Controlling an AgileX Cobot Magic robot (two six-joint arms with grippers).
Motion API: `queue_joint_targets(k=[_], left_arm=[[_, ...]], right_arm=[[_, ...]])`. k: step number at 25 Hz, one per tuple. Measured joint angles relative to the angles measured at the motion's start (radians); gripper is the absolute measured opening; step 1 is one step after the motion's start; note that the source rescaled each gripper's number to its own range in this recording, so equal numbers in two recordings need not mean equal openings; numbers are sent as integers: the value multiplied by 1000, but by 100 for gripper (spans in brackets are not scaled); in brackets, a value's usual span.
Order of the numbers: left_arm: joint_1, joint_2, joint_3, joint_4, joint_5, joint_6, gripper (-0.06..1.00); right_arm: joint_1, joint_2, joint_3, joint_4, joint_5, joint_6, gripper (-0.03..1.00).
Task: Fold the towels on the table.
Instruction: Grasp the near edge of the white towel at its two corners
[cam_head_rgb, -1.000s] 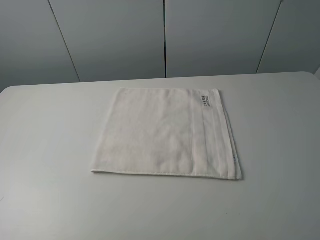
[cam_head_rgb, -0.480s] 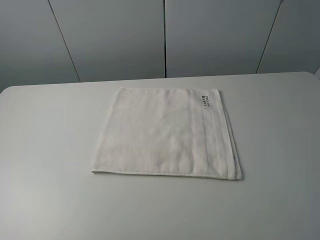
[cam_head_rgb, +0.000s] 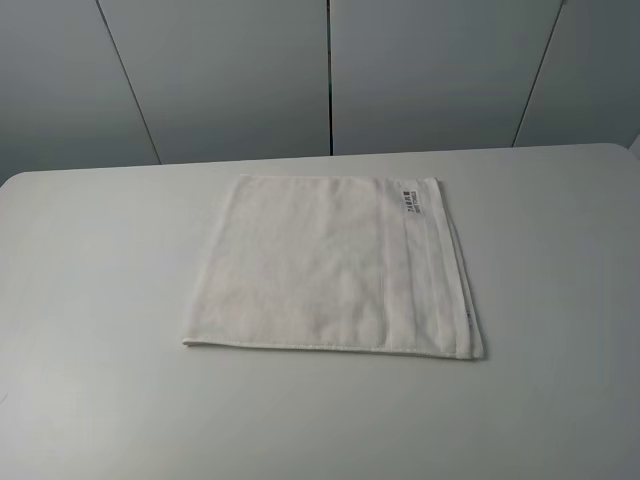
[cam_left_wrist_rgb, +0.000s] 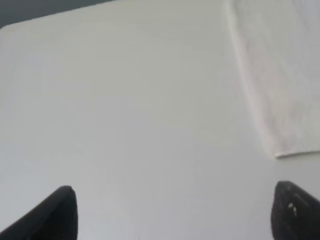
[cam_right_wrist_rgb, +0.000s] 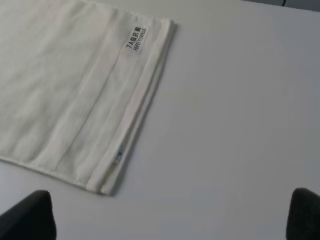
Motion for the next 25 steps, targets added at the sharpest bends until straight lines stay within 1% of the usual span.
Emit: queue_joint_targets(k=[3,6,10,12,14,17,22,25], left_arm=[[0,143,-50,-35,-17,79,100],[0,288,-94,-76,-53,160,100],[0,476,-133,-154,-90,308,100],[0,563,-138,-190,-107,383,100],[-18,650,-138,-200,-123,450,100],[-104,757,-138,-191,-153,509,97],[-308,912,-138,-78,-235,524,96],[-399,1005,-140,-9,-277,526,96]], right_arm=[[0,125,-43,57,-58,-66,100],[0,251,-86,137,-119,-172,100],[0,436,-149,231,-138,-312,100],[13,523,-177,254,-142,-380,100],[42,615,-196,263,-147,-452,100],[84,740,-204,268,-149,-527,100],[141,899,-204,266,-149,-614,100],[172,954,-204,247,-149,-697,100]])
